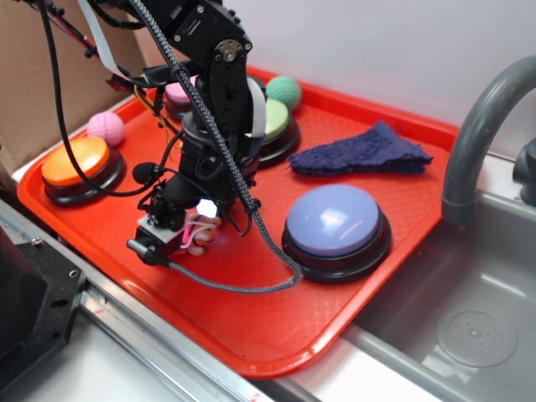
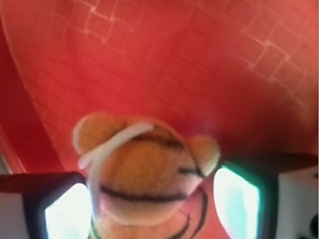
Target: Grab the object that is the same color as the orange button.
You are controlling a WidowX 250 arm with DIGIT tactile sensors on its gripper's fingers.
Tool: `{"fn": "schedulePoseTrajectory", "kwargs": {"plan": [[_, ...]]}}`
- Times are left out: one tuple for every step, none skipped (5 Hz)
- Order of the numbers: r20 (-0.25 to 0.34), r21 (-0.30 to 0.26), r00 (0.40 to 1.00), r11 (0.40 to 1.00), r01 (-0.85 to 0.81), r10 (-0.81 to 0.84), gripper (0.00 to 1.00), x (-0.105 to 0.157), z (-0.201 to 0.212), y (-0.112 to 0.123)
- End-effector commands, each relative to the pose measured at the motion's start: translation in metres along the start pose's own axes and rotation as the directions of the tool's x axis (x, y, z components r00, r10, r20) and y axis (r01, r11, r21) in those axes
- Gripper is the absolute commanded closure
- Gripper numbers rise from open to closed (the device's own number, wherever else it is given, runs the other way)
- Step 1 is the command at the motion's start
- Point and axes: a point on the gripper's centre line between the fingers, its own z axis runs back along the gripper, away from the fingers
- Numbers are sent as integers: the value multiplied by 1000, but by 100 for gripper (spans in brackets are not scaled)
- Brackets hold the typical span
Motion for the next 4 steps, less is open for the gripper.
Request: {"fn": "schedulePoseTrajectory", "kwargs": {"plan": [[0, 0, 1000, 1000, 0, 0, 100, 0, 0, 0], [141, -43, 976, 986, -160, 164, 100, -20, 36, -12], [255, 3, 924, 955, -295, 285, 100, -44, 80, -18], [380, 5, 838, 905, -426, 392, 100, -68, 123, -32]]}}
